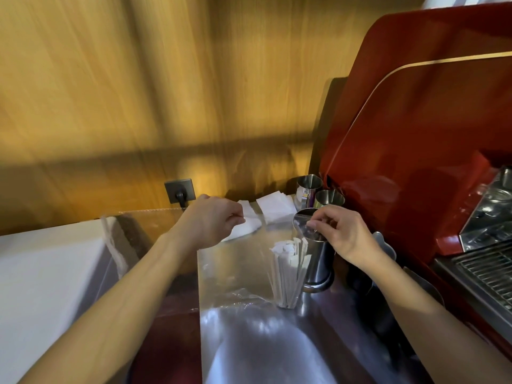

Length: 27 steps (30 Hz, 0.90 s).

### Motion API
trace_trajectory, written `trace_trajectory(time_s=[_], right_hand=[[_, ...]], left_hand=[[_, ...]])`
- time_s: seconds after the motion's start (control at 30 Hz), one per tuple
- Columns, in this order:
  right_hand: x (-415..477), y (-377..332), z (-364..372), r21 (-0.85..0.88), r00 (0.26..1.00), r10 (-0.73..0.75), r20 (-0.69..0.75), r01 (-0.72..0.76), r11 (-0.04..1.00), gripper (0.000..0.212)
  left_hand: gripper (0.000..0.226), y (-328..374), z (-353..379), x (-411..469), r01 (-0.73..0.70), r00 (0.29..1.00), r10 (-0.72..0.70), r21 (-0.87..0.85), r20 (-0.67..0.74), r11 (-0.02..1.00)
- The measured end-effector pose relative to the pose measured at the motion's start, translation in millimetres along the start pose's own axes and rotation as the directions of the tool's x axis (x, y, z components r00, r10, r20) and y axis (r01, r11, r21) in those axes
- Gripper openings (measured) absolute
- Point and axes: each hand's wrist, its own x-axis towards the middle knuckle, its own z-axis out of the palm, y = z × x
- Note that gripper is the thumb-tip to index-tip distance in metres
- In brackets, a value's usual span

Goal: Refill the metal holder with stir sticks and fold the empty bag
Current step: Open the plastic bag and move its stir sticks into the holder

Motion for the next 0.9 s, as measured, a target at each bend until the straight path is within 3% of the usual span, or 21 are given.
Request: trace_trajectory(time_s=[0.23, 0.4, 0.57, 0.77, 0.9], right_hand=[[1.9, -0.2, 10.0, 0.221, 0.978, 0.136, 0.155, -0.169, 0.96, 0.01], [15.2, -25.7, 11.8, 0.18, 0.993, 0.08, 0.087, -0.095, 0.979, 0.021], [28.9, -45.1, 19.0, 0.024, 0.977, -0.011, 0.214, 0.006, 1.0, 0.017], [21.9, -30.8, 38.6, 0.052, 0.966, 0.044, 0.256, -0.059, 0.997, 0.01], [11.4, -15.9, 46.1, 0.063, 0.942, 0.101, 0.319, -0.127, 0.99, 0.006]], left_hand=[[0.022, -4.8, 0.3, -4.1, 0.06, 0.998, -0.06, -0.025, 0.015, 0.998], [0.016, -13.1, 2.6, -6.0, 0.186, 0.982, -0.181, -0.109, 0.054, 0.976], [0.013, -23.6, 9.9, -12.8, 0.255, 0.963, -0.23, -0.202, 0.137, 0.946], [0.016, -33.9, 17.6, -24.9, 0.27, 0.953, -0.24, -0.165, 0.184, 0.949], [0.017, -32.7, 17.8, -28.3, 0.273, 0.962, -0.259, -0.217, 0.088, 0.937]])
